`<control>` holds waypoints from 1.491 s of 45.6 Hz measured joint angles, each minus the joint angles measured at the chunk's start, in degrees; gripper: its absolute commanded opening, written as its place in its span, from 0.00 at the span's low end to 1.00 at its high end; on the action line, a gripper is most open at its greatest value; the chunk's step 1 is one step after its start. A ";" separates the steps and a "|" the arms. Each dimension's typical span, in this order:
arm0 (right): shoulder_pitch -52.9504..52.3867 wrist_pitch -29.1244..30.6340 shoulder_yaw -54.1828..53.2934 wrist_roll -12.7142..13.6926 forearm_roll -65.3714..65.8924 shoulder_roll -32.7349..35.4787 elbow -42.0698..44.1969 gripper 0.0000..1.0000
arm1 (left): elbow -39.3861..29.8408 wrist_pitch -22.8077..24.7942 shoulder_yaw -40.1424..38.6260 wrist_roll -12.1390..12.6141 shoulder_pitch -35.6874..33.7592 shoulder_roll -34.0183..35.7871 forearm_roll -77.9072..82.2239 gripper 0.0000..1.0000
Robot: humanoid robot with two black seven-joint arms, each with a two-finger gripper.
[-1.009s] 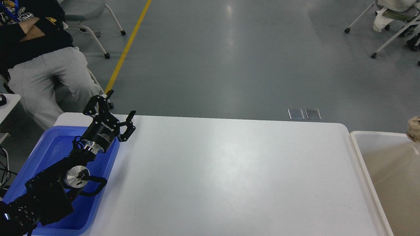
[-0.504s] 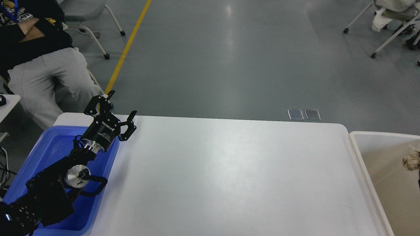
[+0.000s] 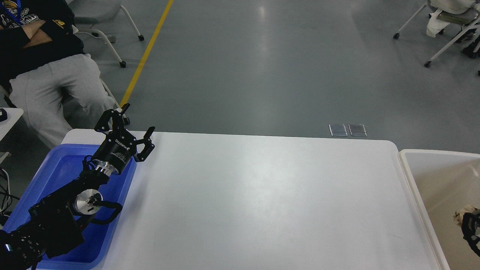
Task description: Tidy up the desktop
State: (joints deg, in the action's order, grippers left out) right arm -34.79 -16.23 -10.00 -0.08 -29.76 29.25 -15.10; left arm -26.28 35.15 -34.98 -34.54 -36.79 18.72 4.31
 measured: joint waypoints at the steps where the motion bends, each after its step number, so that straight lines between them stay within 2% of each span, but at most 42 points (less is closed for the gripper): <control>1: 0.10 0.07 -0.30 0.16 0.01 -0.19 0.26 0.00 | 0.00 0.00 0.00 0.00 0.00 0.00 0.00 1.00; 10: 1.26 1.00 -4.29 1.59 0.16 -1.93 2.89 0.00 | 0.00 0.00 0.00 0.00 0.02 0.00 0.00 1.00; 14: 1.60 1.71 -5.52 1.92 0.17 -2.34 3.47 0.28 | 0.00 0.00 0.00 0.00 0.03 0.00 0.00 1.00; 17: 1.77 2.21 -6.23 2.08 0.18 -2.50 3.78 0.38 | 0.00 0.00 0.00 0.00 0.03 0.00 0.00 1.00; 18: 1.82 2.32 -6.41 2.12 0.19 -2.52 3.85 0.46 | 0.00 0.00 0.00 0.00 0.03 0.00 0.00 1.00; 20: 1.92 2.55 -6.81 2.20 0.21 -2.55 4.03 0.68 | 0.00 0.00 0.00 0.00 0.04 0.00 0.00 1.00; 23: 1.98 2.85 -7.23 2.27 0.21 -2.55 4.19 0.83 | 0.00 0.00 0.00 0.00 0.04 0.00 0.00 1.00; 25: 2.01 3.02 -7.44 2.30 0.21 -2.55 4.29 0.99 | 0.00 0.00 0.00 0.00 0.04 0.00 0.00 1.00; 37: 1.87 3.67 -8.25 2.11 1.37 -1.71 4.63 1.00 | 0.00 0.00 0.00 0.00 0.05 0.00 0.00 1.00; 53: -0.70 3.84 -8.70 2.02 11.93 -1.25 1.53 1.00 | 0.00 0.00 0.00 0.00 0.05 0.01 0.00 1.00; 60: -2.04 3.91 -10.44 1.98 14.09 1.43 -5.61 1.00 | 0.01 0.00 0.00 -0.01 0.05 0.01 0.00 1.00; 68: -3.05 5.76 -15.45 1.90 15.55 6.45 -19.44 1.00 | 0.01 0.00 0.00 -0.08 0.05 0.01 -0.01 1.00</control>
State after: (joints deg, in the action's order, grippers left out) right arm -37.84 -10.48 -25.46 1.83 -14.21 35.70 -34.54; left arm -26.27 35.16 -34.98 -34.61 -36.74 18.72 4.30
